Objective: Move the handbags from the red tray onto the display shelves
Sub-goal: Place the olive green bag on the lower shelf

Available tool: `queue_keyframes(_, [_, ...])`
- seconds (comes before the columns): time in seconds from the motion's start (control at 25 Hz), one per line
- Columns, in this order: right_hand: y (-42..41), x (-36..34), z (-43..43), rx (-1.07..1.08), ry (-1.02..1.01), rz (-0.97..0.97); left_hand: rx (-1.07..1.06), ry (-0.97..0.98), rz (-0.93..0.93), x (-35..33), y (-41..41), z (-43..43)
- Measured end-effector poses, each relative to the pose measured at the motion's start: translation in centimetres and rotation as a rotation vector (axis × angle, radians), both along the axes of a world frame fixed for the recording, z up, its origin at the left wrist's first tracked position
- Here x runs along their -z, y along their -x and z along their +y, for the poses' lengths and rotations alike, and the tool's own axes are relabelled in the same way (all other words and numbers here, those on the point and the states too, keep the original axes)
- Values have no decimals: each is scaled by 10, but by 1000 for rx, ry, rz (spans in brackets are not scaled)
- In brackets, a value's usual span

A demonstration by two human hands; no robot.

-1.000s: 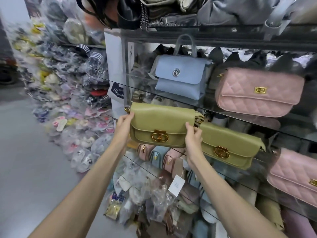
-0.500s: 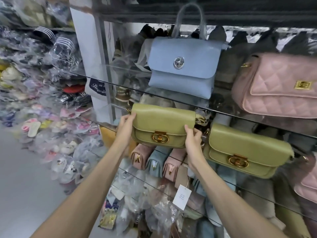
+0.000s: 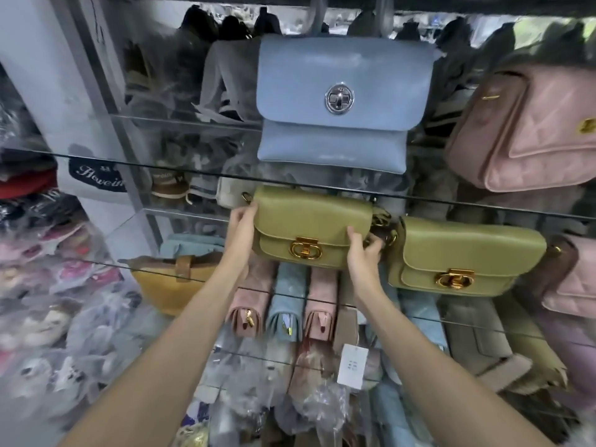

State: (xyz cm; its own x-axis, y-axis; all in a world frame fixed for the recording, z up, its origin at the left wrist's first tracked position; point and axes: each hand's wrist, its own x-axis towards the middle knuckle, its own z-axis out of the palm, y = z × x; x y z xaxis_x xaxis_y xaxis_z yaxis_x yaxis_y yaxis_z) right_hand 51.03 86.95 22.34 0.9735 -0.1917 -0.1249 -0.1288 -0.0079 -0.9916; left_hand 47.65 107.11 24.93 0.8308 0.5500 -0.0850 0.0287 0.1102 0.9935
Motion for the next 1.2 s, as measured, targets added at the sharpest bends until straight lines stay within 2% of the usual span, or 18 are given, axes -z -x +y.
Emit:
queue_keyframes(0.32, [6,16,10,-1,-26,-19,82,26,-16,19,4,5])
queue_keyframes(0.64, [14,14,2,-78,-26,-35,78,52,3,36,4,5])
queue_keyframes(0.76, [22,15,-1,-65,5,-68,88,43,-7,36,4,6])
queue_keyframes(1.2, [21,13,-4,-102,-91,-58,95,-20,-25,51,7,12])
